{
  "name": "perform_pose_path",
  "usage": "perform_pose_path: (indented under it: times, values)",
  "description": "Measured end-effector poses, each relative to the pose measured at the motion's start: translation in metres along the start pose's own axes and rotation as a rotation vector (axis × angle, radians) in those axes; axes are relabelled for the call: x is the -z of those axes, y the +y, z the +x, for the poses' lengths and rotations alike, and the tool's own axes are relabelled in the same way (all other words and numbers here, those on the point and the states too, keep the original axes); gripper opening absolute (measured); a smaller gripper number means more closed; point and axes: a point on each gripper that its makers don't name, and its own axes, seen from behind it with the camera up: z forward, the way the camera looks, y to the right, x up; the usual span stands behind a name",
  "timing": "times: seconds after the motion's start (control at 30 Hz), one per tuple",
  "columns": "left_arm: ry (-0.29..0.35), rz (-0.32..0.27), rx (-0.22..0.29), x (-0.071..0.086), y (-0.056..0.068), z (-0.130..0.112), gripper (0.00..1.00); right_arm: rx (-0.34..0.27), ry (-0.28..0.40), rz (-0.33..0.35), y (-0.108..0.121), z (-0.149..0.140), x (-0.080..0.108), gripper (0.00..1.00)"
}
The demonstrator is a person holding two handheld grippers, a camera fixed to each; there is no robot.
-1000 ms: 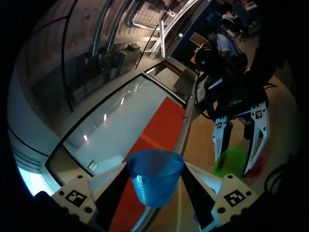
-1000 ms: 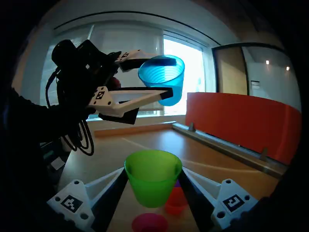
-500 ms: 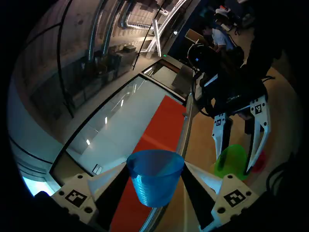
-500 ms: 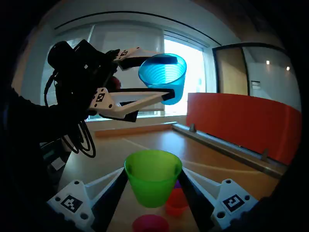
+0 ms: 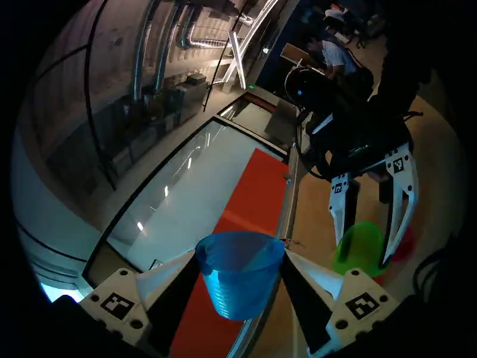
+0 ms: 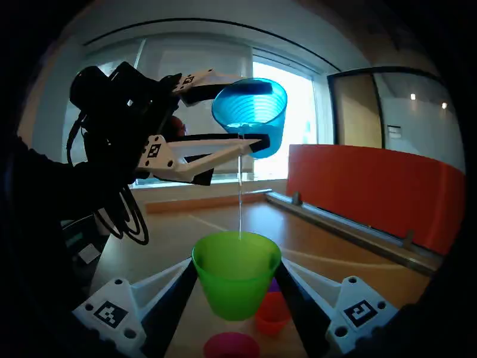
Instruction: Pour water
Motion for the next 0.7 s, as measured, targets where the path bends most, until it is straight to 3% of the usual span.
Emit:
perform_pose_path:
  times: [0.7]
  values:
    - [0.007,0.01,-0.05,-0.0009,-0.0003,0.0059,0.87,-0.001,0.009,-0.005,0.002,0.0031,0.0001,0.9]
